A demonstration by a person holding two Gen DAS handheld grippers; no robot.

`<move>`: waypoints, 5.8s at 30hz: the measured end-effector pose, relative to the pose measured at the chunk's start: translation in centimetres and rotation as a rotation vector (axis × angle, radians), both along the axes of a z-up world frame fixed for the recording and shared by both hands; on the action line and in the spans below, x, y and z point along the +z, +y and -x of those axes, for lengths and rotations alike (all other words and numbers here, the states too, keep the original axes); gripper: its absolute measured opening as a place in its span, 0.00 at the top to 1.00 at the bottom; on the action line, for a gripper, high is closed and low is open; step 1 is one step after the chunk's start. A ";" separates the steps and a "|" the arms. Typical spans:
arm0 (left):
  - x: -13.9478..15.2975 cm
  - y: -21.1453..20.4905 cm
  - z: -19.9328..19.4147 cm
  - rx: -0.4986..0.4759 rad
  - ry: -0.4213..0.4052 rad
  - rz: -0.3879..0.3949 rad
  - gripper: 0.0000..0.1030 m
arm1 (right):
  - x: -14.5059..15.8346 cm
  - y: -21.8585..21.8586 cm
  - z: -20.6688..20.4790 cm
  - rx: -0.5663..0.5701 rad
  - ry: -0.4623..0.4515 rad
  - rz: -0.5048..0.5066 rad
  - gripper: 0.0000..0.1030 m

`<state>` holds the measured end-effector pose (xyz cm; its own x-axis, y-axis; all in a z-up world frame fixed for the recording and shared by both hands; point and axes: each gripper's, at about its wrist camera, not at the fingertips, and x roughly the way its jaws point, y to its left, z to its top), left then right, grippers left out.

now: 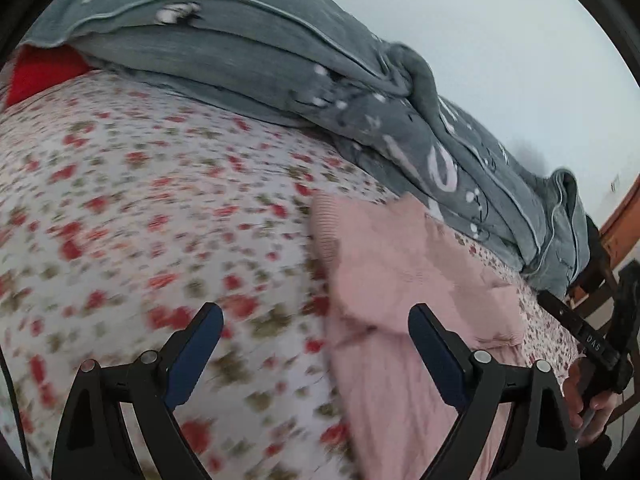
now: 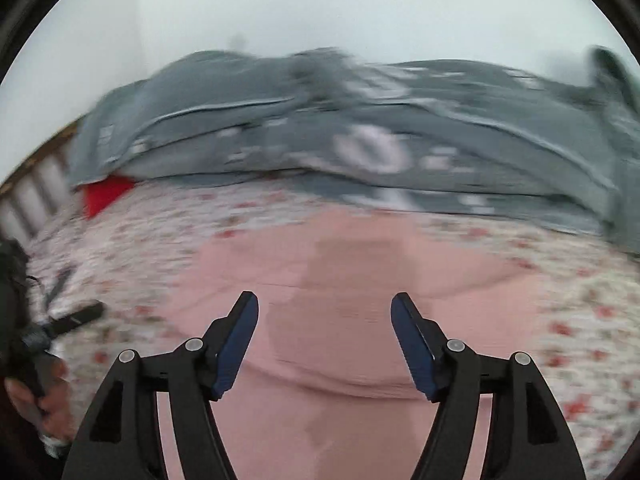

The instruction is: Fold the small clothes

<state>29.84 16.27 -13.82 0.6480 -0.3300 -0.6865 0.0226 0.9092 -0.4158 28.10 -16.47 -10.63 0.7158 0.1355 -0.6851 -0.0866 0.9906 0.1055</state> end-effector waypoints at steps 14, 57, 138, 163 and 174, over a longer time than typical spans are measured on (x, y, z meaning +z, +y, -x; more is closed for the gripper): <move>-1.9 -5.1 -4.7 -0.090 0.000 -0.144 0.94 | -5.5 -12.2 -2.9 -0.212 0.101 -0.014 0.34; -0.2 -6.8 12.9 -0.106 0.090 -0.190 0.35 | -1.8 -9.9 19.0 -0.152 0.087 -0.075 0.34; -2.4 -4.1 24.8 -0.129 0.092 0.038 0.93 | -6.9 -7.4 29.1 -0.022 0.083 -0.333 0.95; 5.8 -2.2 21.2 -0.106 -0.012 0.165 0.94 | 2.4 -10.1 25.0 -0.022 -0.024 -0.508 0.95; 7.6 -2.7 11.7 -0.061 -0.044 0.163 0.93 | 4.5 -11.1 16.0 -0.041 -0.056 -0.519 0.95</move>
<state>18.09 13.58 -6.18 0.6514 -0.4746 -0.5919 0.0975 0.8261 -0.5551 12.13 -27.59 -6.14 0.7613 0.4179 -0.4958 -0.0681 0.8119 0.5798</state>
